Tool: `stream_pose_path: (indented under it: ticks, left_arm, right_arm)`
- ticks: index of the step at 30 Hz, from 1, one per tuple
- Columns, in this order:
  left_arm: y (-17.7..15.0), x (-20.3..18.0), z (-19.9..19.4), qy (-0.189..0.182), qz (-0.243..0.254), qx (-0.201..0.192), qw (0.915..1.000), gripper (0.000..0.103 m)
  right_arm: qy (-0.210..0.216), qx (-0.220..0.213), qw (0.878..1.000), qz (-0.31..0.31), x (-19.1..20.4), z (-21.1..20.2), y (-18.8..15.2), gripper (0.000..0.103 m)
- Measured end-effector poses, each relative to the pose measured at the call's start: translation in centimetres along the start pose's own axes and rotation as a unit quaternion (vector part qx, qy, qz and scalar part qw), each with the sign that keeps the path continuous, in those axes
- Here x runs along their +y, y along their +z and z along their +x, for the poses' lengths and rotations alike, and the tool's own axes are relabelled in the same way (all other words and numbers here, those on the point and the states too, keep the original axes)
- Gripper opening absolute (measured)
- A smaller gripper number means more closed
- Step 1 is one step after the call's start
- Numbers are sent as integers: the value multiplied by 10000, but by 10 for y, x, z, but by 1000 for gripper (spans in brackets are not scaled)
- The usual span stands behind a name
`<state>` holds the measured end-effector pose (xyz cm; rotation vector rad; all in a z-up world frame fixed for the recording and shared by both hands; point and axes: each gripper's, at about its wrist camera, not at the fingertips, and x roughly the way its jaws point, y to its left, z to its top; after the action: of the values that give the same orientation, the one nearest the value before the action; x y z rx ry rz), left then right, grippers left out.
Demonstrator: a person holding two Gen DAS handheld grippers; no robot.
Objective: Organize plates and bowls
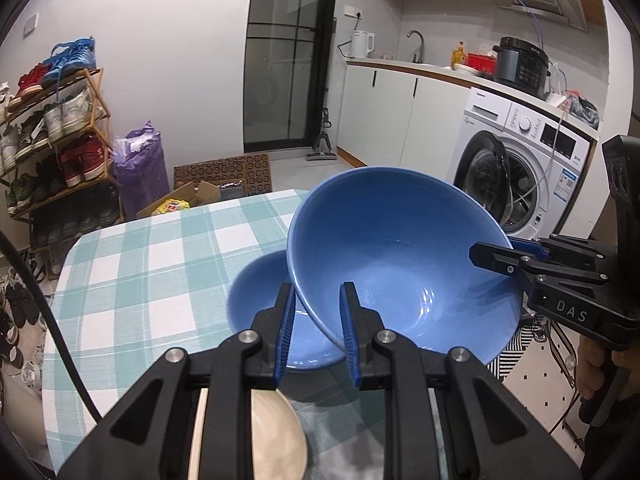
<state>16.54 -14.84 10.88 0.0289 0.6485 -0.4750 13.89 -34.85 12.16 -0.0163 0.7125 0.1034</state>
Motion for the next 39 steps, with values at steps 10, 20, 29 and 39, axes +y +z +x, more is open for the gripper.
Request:
stream_pose_path:
  ticks: [10, 20, 29, 39]
  left_arm:
    - [5, 29, -1, 155, -115, -36, 9998, 21]
    - [3, 52, 15, 327, -274, 85, 9991, 21]
    - [-2, 68, 36, 394, -392, 215, 9982, 21]
    - [-5, 72, 59, 377, -420, 368, 9977, 21]
  right_arm:
    - [133, 19, 9999, -82, 29, 19, 20, 22]
    - [264, 209, 9993, -146, 47, 58, 33, 22]
    - [307, 394, 9986, -173, 59, 92, 37, 22]
    - [268, 563, 9980, -143, 52, 118, 34, 22]
